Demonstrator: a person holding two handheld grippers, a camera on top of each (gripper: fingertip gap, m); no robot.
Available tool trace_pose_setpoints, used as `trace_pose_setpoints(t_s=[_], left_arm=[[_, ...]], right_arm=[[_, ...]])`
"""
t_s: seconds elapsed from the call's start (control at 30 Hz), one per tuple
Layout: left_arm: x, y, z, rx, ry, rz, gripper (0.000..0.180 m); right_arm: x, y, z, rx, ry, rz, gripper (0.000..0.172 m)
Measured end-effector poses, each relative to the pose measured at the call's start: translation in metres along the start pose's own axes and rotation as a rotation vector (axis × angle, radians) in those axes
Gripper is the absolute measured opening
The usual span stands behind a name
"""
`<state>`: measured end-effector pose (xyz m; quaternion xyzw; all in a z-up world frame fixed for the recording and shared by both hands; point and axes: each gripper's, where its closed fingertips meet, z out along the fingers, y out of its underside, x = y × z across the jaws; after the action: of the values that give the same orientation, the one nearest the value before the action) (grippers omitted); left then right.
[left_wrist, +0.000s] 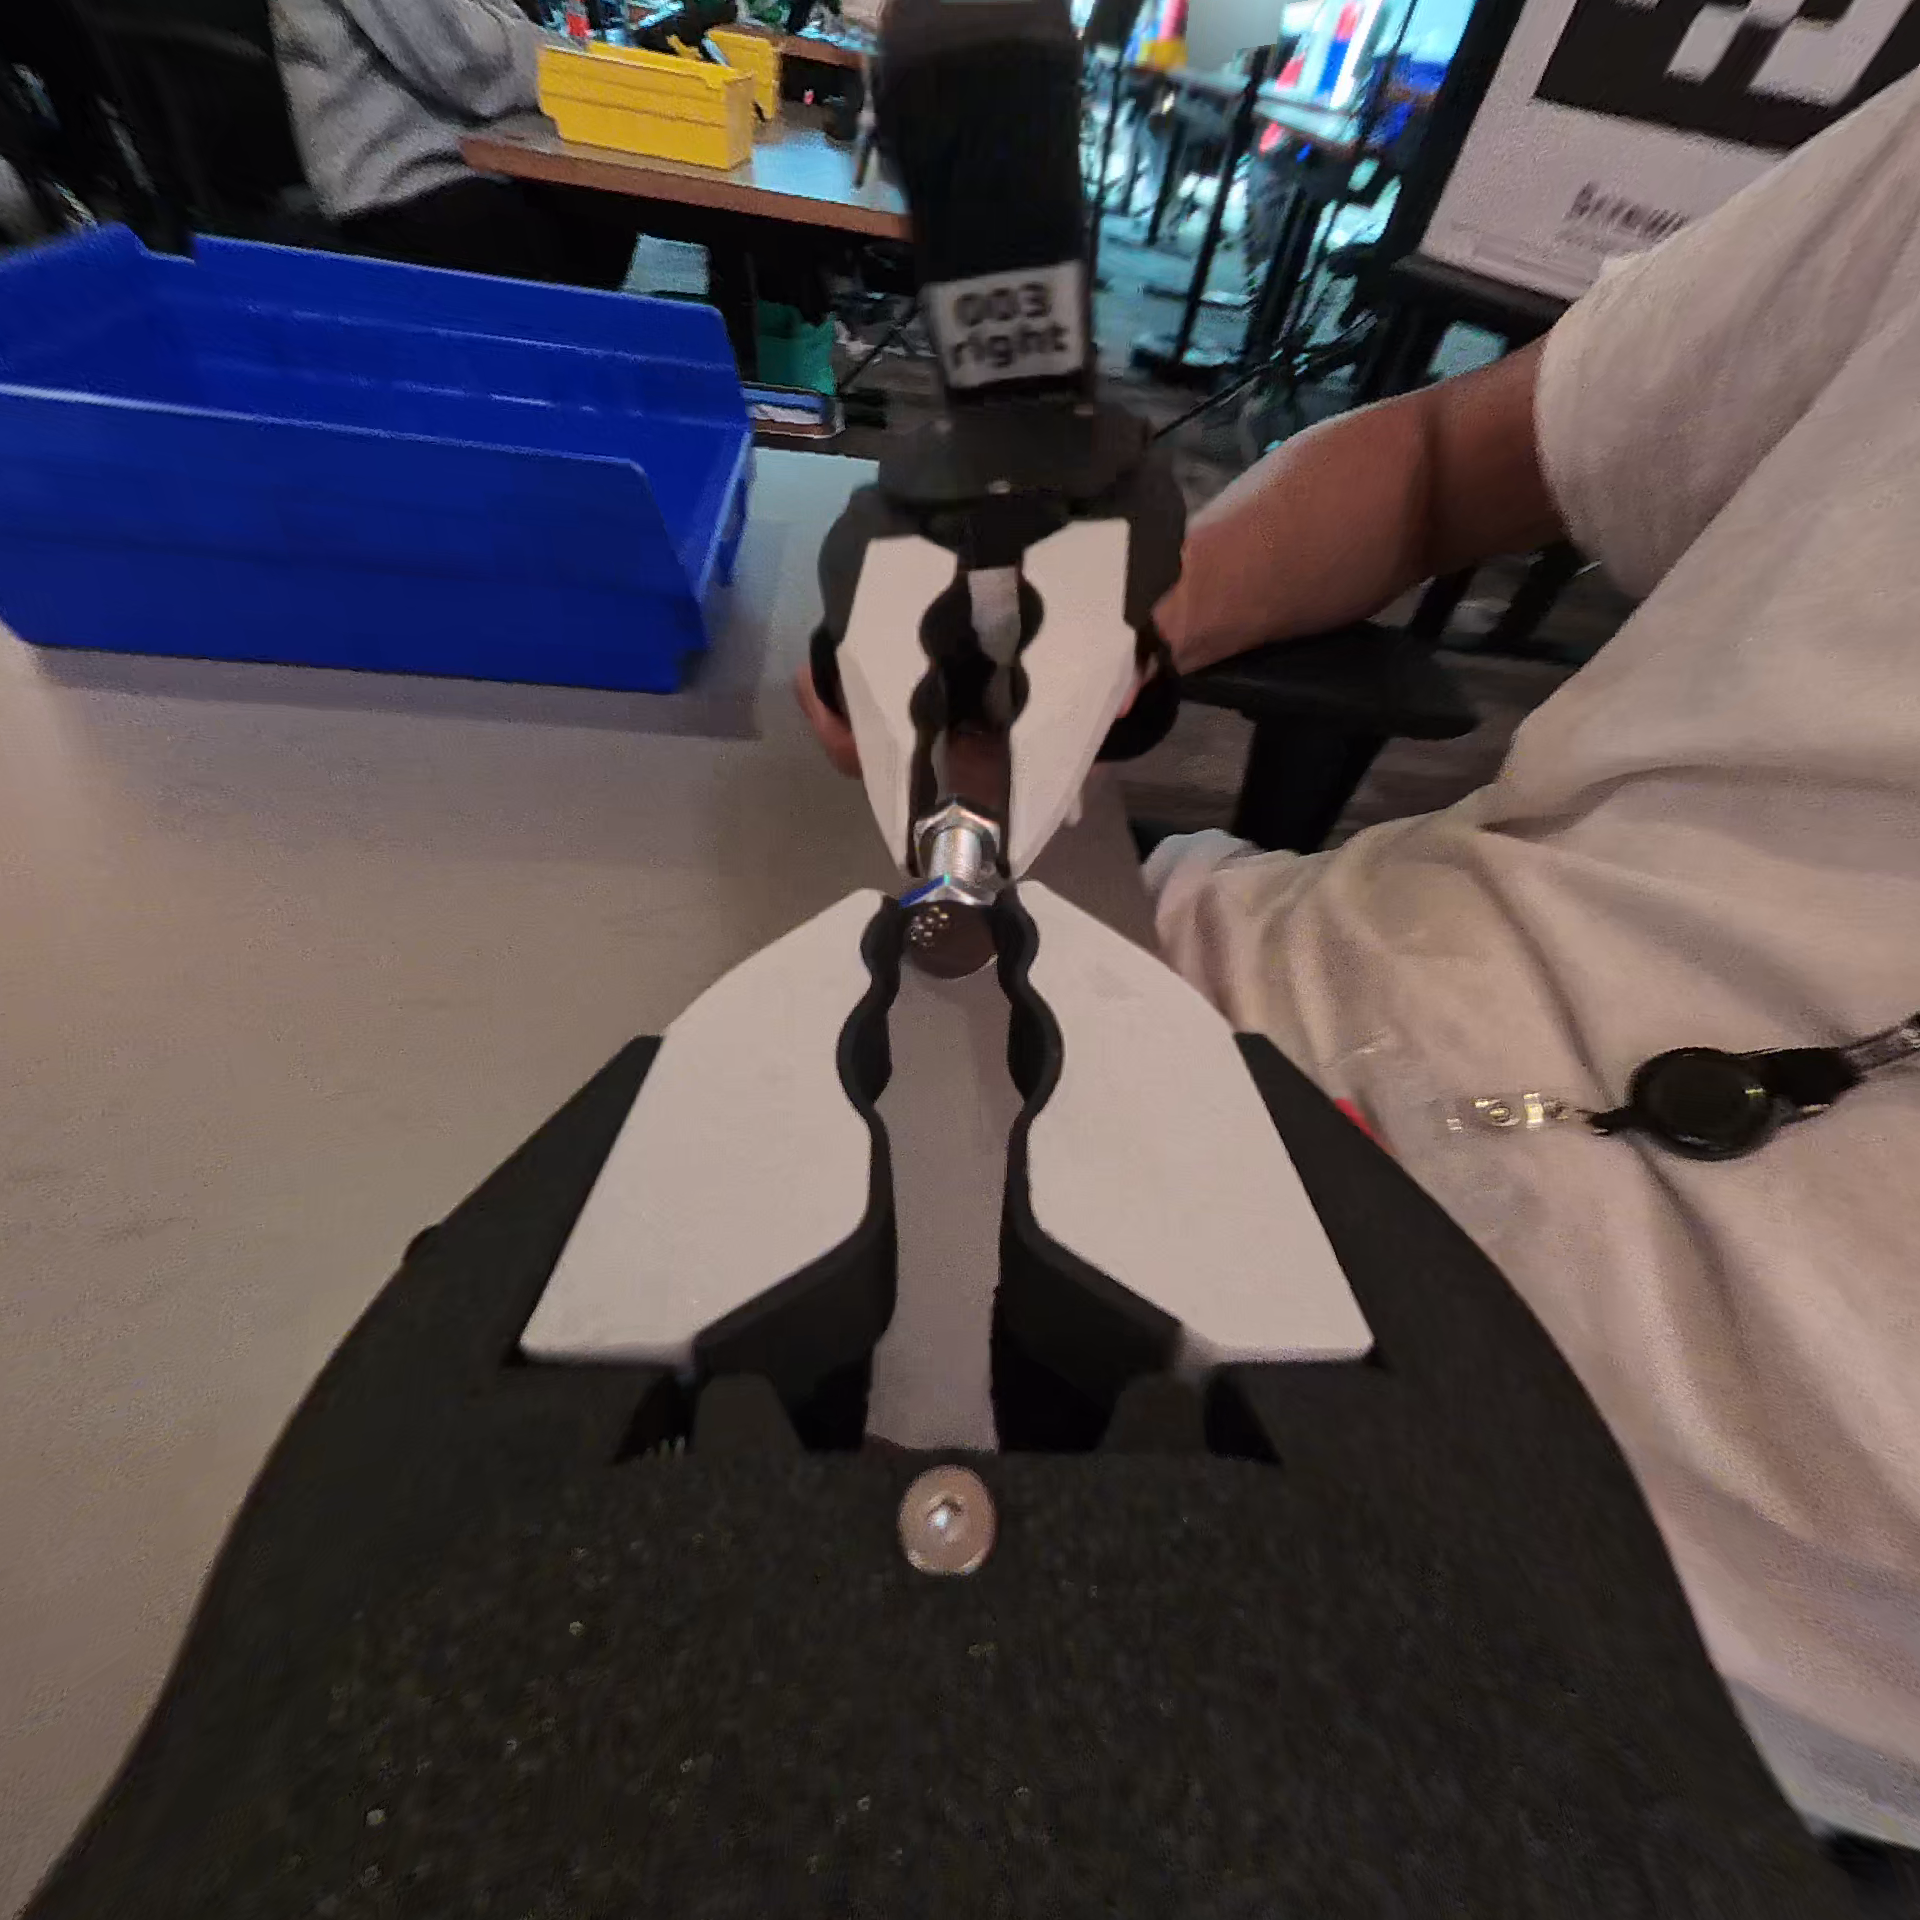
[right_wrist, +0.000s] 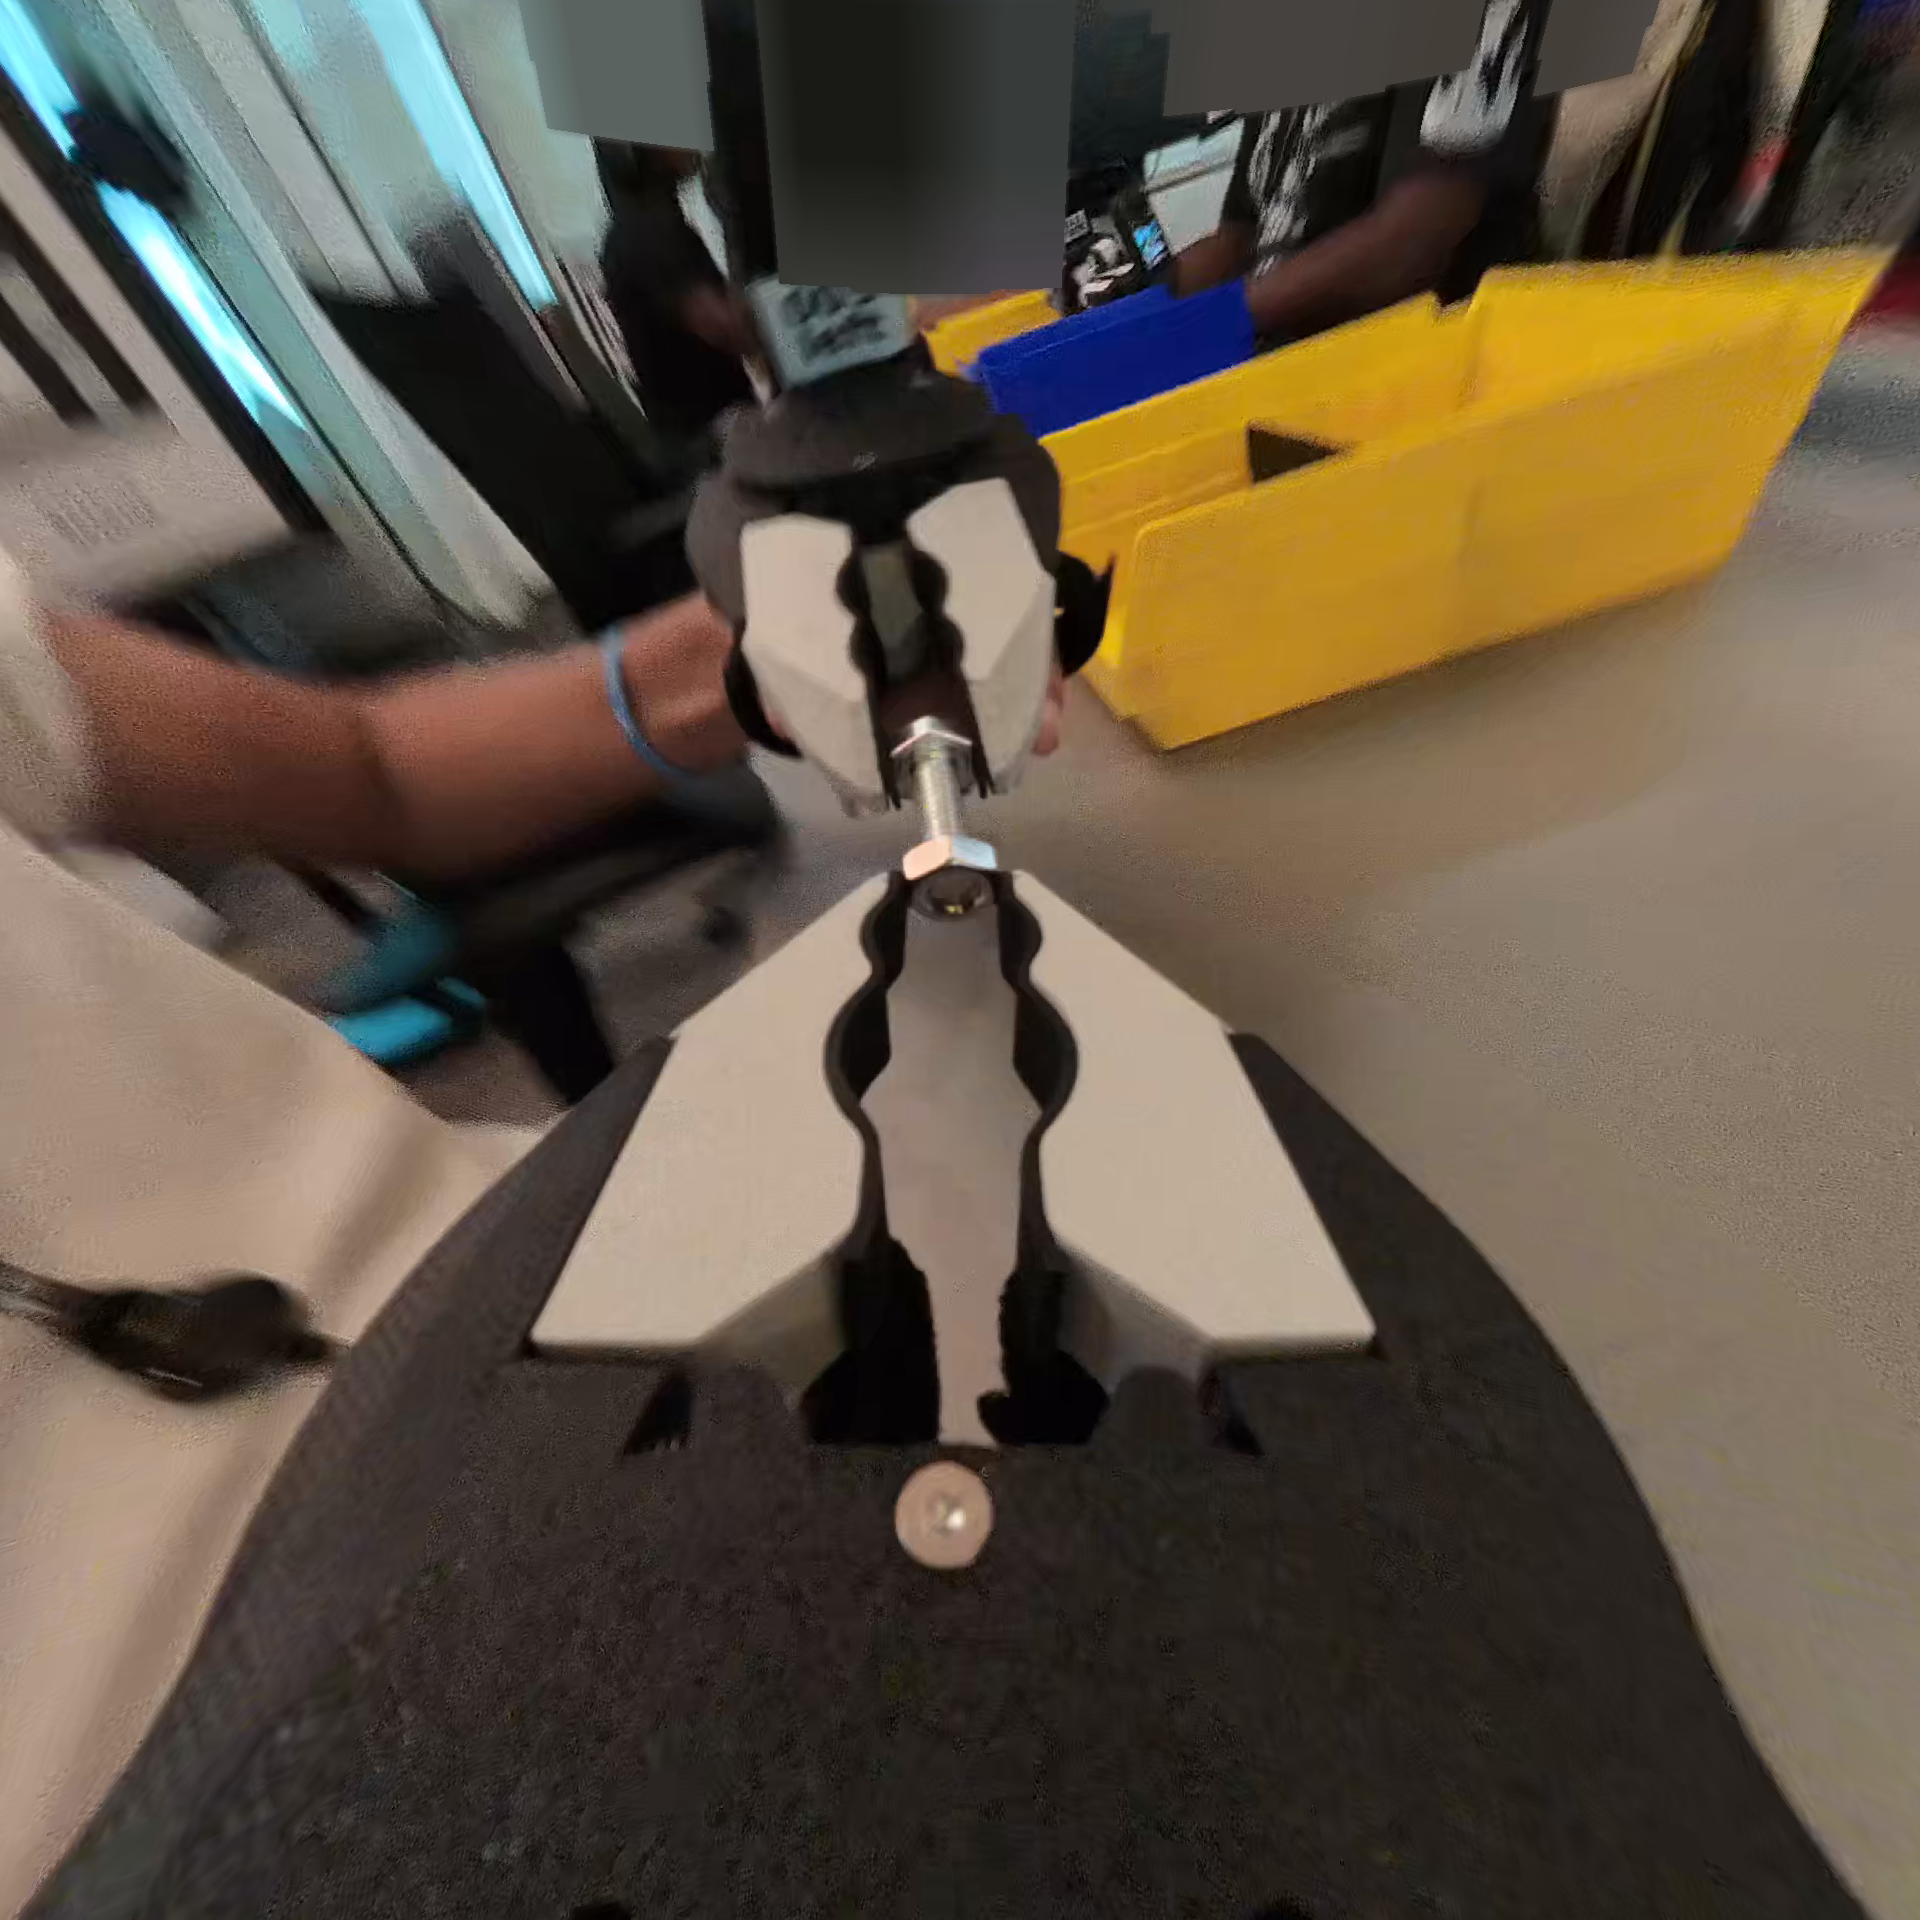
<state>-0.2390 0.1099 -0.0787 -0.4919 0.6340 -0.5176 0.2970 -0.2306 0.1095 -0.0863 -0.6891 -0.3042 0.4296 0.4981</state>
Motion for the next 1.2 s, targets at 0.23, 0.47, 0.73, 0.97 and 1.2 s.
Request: trace_pose_setpoints(t_s=[0.23,0.47,0.73,0.97,1.2], left_arm=[[-0.006,0.0,0.003,-0.036,-0.107,0.123,0.018],[0.0,-0.007,-0.001,0.073,0.041,-0.089,0.017],[0.004,-0.012,-0.005,0.137,0.188,-0.32,0.017],[0.012,-0.005,0.002,0.102,0.234,-0.352,0.017],[0.01,-0.002,0.005,0.086,0.219,-0.337,0.017]], right_arm=[[0.003,-0.001,-0.002,0.208,-0.325,0.932,0.024],[0.0,0.001,-0.007,0.054,-0.012,0.117,0.055],[-0.005,-0.005,-0.017,-0.164,0.542,-1.417,0.05],[-0.013,-0.006,-0.012,-0.158,0.581,-1.734,0.036],[-0.01,-0.006,-0.009,-0.158,0.507,-1.524,0.017]])
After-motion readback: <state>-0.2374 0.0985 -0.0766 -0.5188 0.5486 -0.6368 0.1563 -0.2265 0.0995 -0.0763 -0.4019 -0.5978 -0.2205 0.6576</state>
